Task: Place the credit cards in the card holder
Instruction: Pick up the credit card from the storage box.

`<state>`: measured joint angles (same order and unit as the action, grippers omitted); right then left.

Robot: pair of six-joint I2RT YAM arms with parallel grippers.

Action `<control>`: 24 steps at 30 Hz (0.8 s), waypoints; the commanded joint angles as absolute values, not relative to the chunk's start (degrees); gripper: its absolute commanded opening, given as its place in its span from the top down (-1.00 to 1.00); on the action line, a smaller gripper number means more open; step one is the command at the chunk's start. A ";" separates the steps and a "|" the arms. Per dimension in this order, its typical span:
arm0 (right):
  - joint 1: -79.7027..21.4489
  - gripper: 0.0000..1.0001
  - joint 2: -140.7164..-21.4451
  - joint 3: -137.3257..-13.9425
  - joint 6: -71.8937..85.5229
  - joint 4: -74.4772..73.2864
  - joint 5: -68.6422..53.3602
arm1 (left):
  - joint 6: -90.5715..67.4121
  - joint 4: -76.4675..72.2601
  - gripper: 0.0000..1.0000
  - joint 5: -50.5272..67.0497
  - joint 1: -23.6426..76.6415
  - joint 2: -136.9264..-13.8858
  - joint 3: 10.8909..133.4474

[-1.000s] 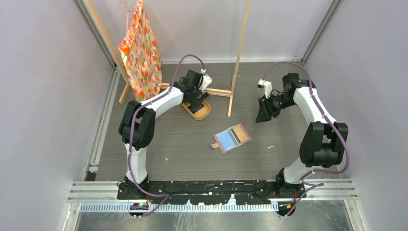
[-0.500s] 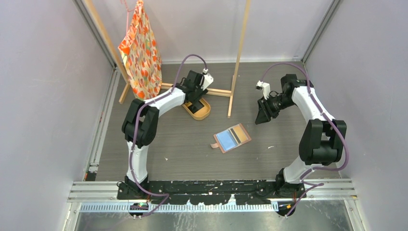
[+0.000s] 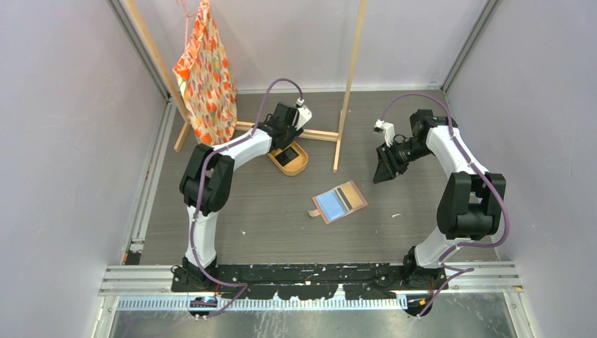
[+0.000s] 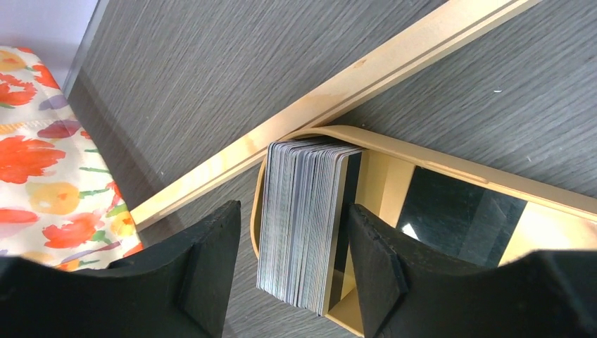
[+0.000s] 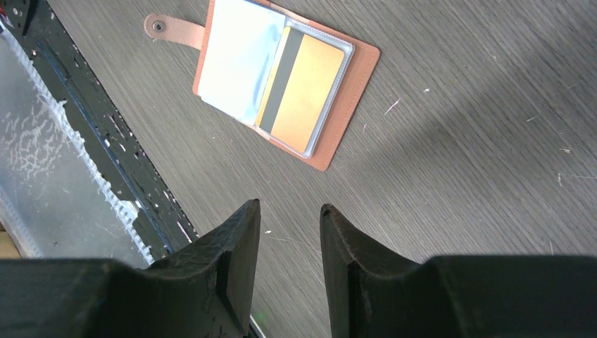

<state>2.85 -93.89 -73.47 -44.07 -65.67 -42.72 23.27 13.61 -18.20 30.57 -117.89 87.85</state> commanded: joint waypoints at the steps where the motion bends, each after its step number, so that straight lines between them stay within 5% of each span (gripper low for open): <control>1: 2.99 0.17 -93.74 -74.49 -45.42 -66.81 -44.27 | 24.26 9.53 -0.15 -19.64 30.22 -117.15 87.04; 7: 2.99 0.17 -93.70 -74.61 -45.62 -67.06 -44.38 | 24.30 9.49 -0.16 -19.27 30.21 -117.16 86.75; 13: 2.99 0.18 -93.92 -74.66 -45.87 -67.35 -44.38 | 24.67 8.57 -0.40 -19.62 30.23 -117.15 85.99; 24: 2.99 0.18 -94.00 -74.69 -45.94 -67.59 -44.56 | 24.71 7.85 -0.27 -20.60 29.97 -116.85 85.51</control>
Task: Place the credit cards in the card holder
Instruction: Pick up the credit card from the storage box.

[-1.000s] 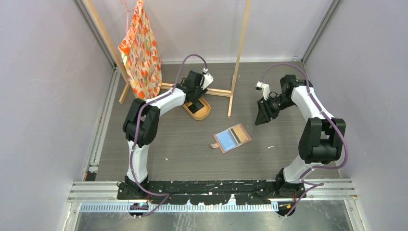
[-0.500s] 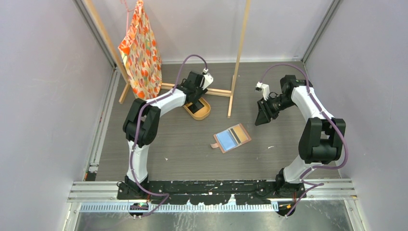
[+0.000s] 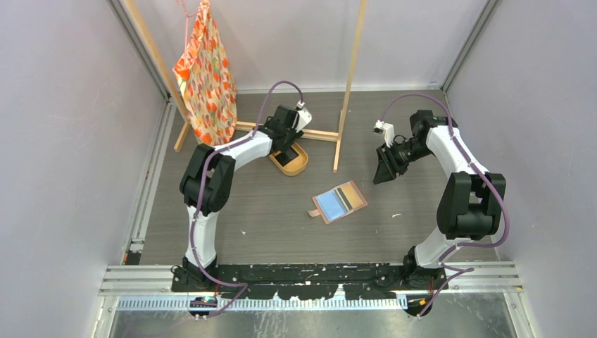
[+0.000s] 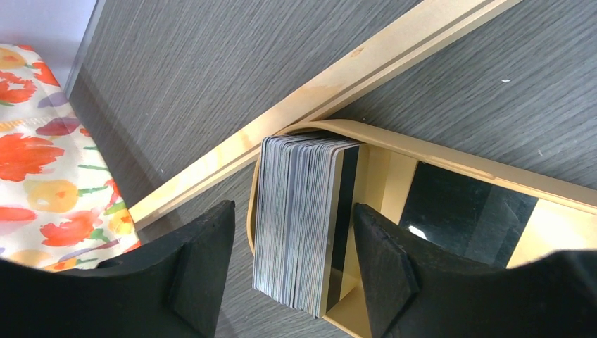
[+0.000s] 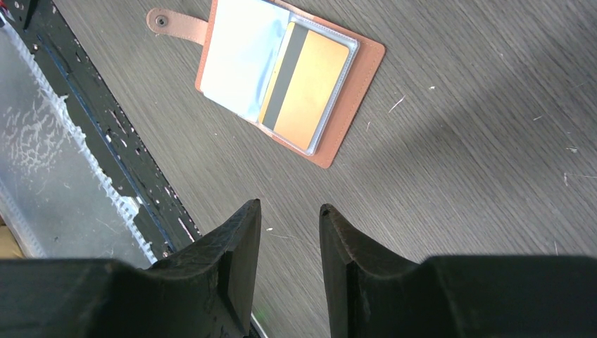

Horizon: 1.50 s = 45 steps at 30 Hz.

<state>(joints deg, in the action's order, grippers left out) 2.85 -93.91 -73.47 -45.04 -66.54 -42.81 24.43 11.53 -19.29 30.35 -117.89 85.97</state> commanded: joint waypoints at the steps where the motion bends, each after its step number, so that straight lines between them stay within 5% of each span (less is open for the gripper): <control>1: 2.99 0.18 -93.96 -74.71 -45.96 -67.59 -44.56 | 24.67 7.52 -0.23 -20.65 29.97 -116.48 85.18; 29: 2.99 0.18 -94.53 -74.79 -46.56 -68.29 -44.82 | 24.23 4.98 -0.04 -21.58 29.97 -111.52 81.74; 36: 2.99 0.18 -94.48 -74.86 -46.67 -68.47 -44.91 | 24.23 6.51 -0.38 -20.00 29.90 -112.67 82.48; 45: 2.99 0.18 -94.78 -74.95 -46.91 -68.71 -45.08 | 24.09 7.28 -0.41 -18.57 28.59 -114.78 83.12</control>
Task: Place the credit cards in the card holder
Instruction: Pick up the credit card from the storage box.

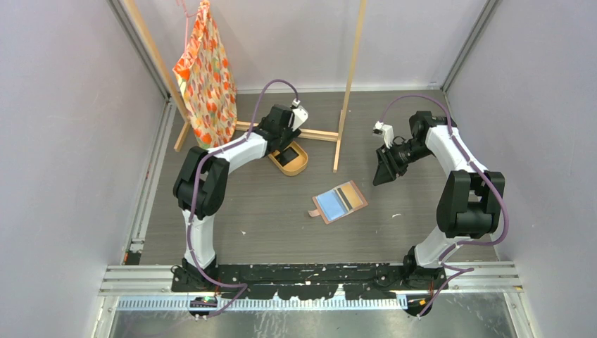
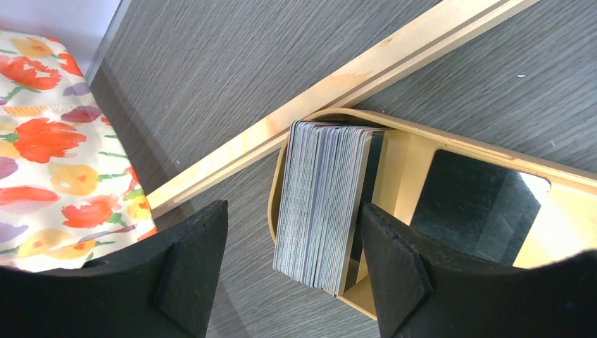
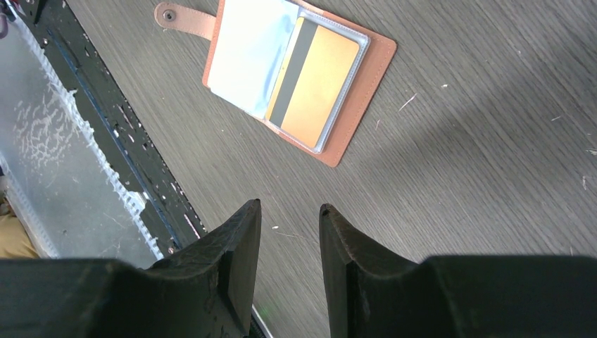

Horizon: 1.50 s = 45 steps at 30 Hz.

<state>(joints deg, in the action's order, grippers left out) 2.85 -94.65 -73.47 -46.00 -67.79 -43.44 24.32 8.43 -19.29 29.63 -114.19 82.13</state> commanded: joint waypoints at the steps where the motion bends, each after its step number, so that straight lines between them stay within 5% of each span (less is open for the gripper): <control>1: 2.99 0.18 -94.77 -74.92 -46.93 -68.73 -45.09 | 24.02 7.52 -0.40 -18.50 28.52 -115.05 83.21; 19: 2.99 0.18 -94.85 -74.97 -47.02 -68.89 -45.11 | 23.38 10.57 -0.47 -17.56 28.17 -116.81 85.04; 26: 2.99 0.18 -94.88 -74.97 -47.11 -68.99 -45.25 | 23.03 7.23 -0.20 -19.81 27.95 -113.88 82.66; 45: 2.97 0.18 -95.25 -75.06 -47.46 -69.40 -45.35 | 22.35 5.81 -0.05 -20.01 28.04 -110.28 80.61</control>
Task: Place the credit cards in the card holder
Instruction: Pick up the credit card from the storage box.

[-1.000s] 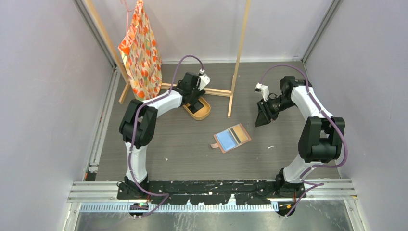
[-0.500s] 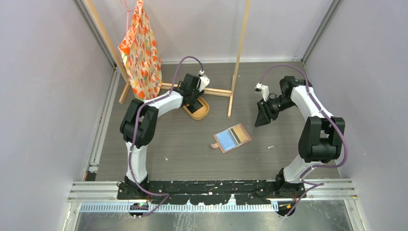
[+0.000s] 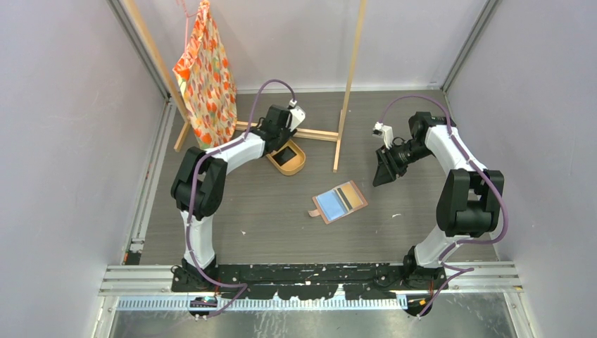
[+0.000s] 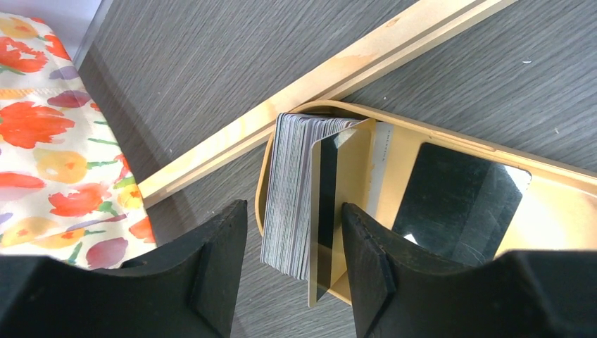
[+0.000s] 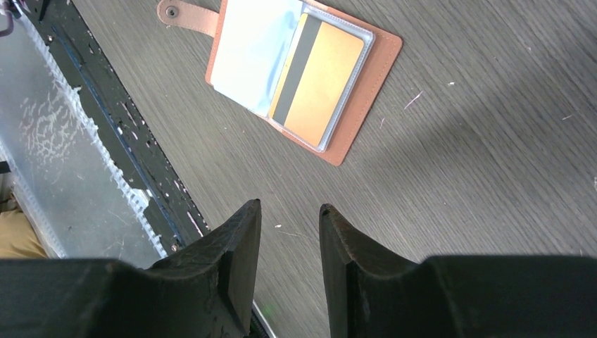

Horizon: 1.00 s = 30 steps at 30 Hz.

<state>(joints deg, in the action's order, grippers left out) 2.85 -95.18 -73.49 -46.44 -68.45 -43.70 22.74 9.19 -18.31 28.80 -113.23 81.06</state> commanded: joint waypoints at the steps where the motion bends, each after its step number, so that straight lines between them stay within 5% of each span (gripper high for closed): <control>1: 2.94 0.18 -95.28 -75.01 -47.46 -69.42 -45.31 | 22.39 5.80 -0.01 -19.89 28.04 -110.24 80.66; 24: 2.90 0.18 -95.88 -75.34 -48.12 -70.24 -45.67 | 20.10 7.84 0.90 -16.39 28.30 -109.63 81.84; 30: 2.81 0.18 -95.92 -75.41 -48.33 -70.44 -45.67 | 19.48 8.33 0.99 -13.66 28.30 -109.03 81.75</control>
<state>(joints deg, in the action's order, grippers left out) 2.85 -95.85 -73.52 -46.94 -69.38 -44.12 19.90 10.11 -14.72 28.88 -113.10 80.86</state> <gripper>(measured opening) 0.412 0.015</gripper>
